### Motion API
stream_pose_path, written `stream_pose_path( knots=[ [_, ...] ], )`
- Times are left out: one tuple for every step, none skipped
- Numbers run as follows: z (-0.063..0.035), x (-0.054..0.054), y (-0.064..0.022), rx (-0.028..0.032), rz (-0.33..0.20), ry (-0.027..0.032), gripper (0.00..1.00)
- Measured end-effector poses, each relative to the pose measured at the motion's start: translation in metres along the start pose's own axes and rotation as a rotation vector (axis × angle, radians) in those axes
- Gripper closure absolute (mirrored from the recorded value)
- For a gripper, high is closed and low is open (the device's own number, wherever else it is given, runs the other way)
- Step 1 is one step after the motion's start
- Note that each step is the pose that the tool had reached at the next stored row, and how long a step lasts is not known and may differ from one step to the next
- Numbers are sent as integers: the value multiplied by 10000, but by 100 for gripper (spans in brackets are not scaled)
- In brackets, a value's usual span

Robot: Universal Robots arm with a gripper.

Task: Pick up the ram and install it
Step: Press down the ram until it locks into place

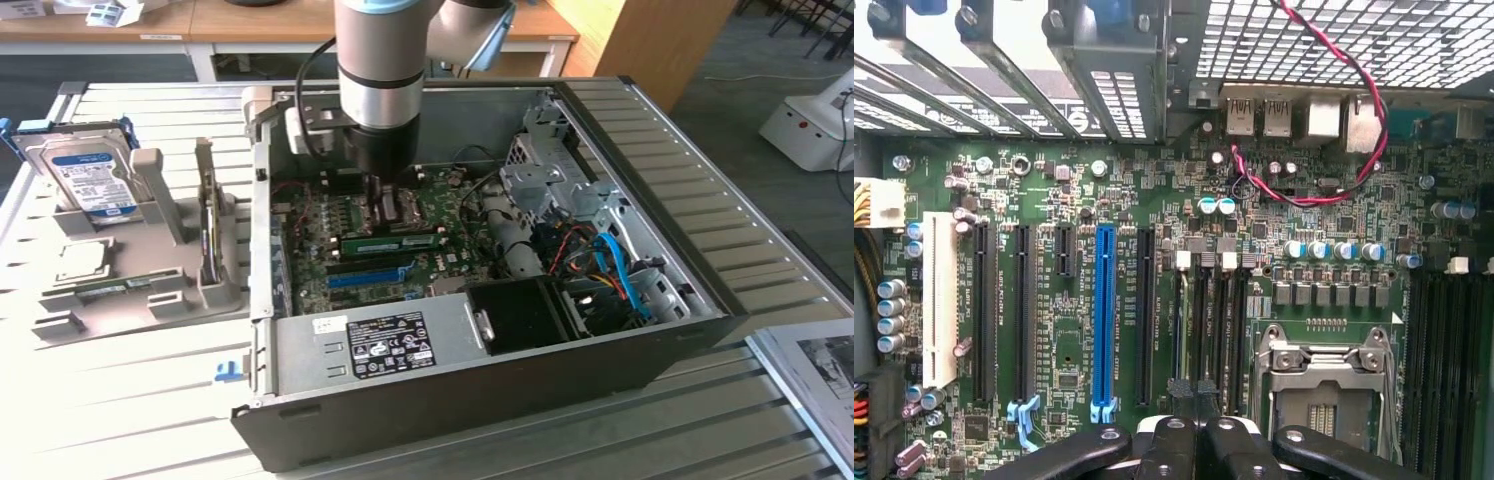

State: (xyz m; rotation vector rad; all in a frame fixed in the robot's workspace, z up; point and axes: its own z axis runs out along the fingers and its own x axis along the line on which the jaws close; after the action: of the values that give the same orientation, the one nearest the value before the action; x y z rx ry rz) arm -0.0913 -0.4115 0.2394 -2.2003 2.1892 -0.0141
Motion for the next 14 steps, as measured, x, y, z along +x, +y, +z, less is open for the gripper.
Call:
stream_pose_path(
  knots=[
    [0,0,3,0,0,1,90],
    [0,0,6,1,0,0,90],
    [0,0,11,2,0,0,90],
    [-1,0,15,3,0,1,90],
    [-1,0,20,4,0,0,90],
    [-1,0,24,5,-1,0,90],
    [-1,0,25,5,-1,0,90],
    [-1,0,26,5,-2,0,90],
    [-1,0,26,6,-2,-1,90],
    [-1,0,26,5,-1,0,90],
    [-1,0,27,5,0,0,90],
    [1,1,27,5,0,0,90],
    [4,1,27,5,0,0,90],
    [9,0,28,6,0,-1,90]
  ],
)
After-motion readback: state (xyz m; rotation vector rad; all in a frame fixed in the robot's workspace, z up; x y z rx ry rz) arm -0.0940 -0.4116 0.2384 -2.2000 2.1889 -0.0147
